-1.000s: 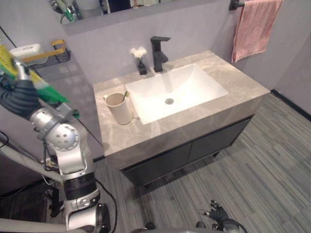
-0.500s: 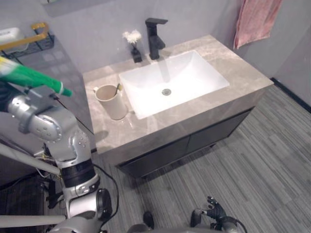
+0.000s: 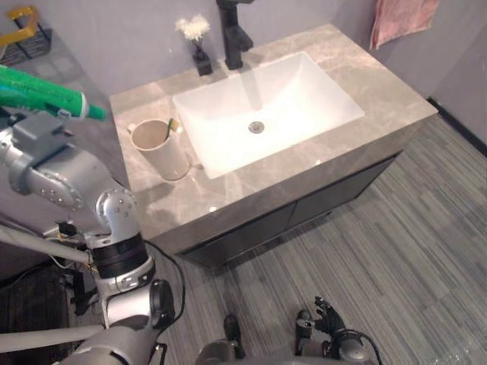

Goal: Organize washtable

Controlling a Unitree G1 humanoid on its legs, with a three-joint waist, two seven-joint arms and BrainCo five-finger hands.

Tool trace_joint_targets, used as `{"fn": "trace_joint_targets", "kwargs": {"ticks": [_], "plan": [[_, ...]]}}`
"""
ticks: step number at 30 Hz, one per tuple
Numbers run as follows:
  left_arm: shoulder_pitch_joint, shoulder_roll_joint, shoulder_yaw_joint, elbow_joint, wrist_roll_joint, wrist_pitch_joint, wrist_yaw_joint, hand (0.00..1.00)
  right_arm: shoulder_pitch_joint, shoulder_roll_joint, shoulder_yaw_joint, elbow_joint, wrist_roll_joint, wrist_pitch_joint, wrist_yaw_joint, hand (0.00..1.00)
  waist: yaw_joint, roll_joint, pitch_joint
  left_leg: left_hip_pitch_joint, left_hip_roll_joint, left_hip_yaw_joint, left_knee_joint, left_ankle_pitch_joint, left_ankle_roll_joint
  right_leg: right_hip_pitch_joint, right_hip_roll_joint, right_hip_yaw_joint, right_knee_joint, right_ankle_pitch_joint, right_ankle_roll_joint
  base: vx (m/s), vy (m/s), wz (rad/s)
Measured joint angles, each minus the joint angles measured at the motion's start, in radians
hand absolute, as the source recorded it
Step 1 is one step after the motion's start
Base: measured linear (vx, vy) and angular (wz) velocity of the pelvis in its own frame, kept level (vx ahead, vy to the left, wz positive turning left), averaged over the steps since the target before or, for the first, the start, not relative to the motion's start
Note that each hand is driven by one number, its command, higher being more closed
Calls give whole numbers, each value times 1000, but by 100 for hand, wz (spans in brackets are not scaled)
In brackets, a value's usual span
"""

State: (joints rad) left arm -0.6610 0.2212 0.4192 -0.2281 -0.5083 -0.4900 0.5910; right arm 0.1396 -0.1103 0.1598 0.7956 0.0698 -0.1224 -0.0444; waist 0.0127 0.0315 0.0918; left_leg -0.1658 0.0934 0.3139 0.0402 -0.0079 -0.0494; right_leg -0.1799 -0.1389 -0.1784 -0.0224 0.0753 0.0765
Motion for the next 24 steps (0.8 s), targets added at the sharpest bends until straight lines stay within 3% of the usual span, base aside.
{"fn": "trace_joint_targets", "kwargs": {"ticks": [11, 24], "plan": [[-48, 0, -19, 0, -10, -11, -14, 100, -13, 6, -4, -27, 1, -2, -1, 0, 1, 0, 50, -22, 1, 21, 4, 0, 0, -36, 1, 24, 6, 3, -3, -9, -5, -6], [-3, -14, -72, -7, 14, -15, -46, 100, -14, 26, -43, -36, 11, -11, -8, 0, 2, 0, 67, -40, 5, 22, 11, -1, 0, -54, 5, 38, 2, 8, -7, 0, 0, 0]]}}
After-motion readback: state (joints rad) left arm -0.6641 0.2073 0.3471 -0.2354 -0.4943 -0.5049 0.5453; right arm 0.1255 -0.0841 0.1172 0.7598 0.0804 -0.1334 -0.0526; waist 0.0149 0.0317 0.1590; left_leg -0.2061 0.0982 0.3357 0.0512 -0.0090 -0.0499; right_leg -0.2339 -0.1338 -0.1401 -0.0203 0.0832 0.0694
